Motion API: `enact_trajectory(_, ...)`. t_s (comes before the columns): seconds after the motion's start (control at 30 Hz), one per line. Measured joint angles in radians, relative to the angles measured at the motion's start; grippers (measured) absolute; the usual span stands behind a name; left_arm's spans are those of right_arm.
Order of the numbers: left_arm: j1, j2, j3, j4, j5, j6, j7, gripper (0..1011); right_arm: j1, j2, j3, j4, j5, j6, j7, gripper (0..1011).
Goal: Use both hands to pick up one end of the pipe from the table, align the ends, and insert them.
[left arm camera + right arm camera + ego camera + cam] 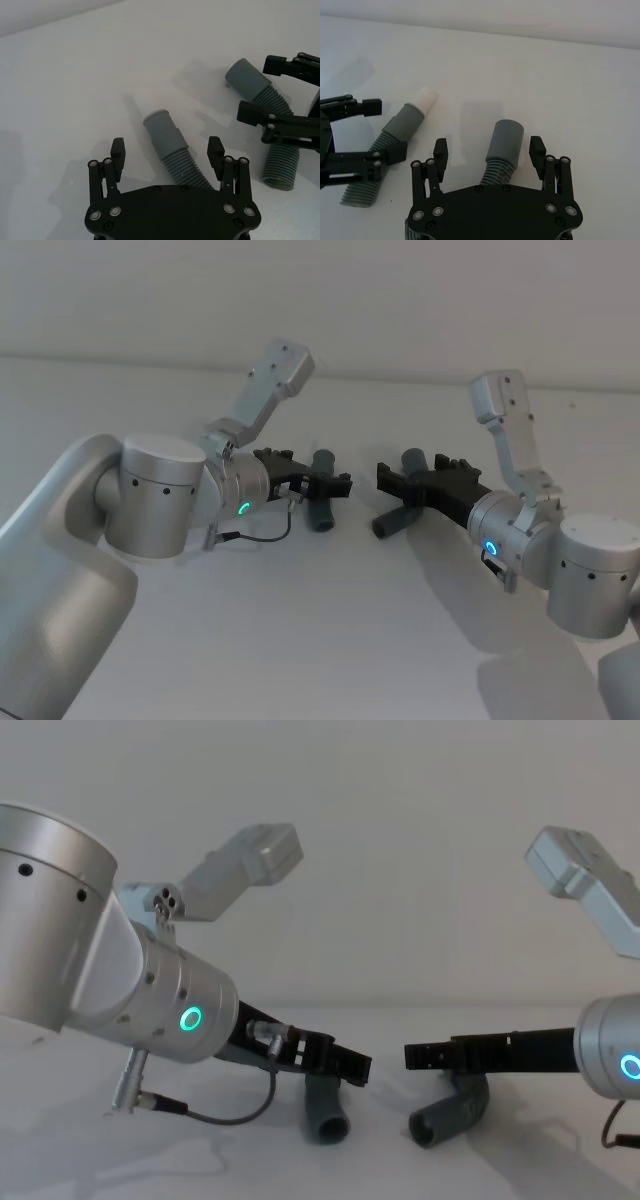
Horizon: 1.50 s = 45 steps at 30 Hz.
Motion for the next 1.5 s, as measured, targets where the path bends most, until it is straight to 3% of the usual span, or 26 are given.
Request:
enact_trajectory(0.37, -0.001, -0.013, -0.012, 0.011, -0.011, 0.033, -0.014, 1000, 0.013, 0.007, -0.012, 0.004, -0.026, 0.014, 0.004, 996)
enact_trajectory(0.87, 0.000, -0.015, -0.021, 0.010, -0.004, 0.042, -0.022, 1000, 0.052, 0.072, -0.059, -0.034, -0.089, 0.099, 0.039, 996)
enact_trajectory(1.5, 0.000, -0.020, -0.014, 0.009, 0.021, 0.033, -0.028, 1000, 0.064, 0.108, -0.078, -0.056, -0.109, 0.183, 0.086, 996)
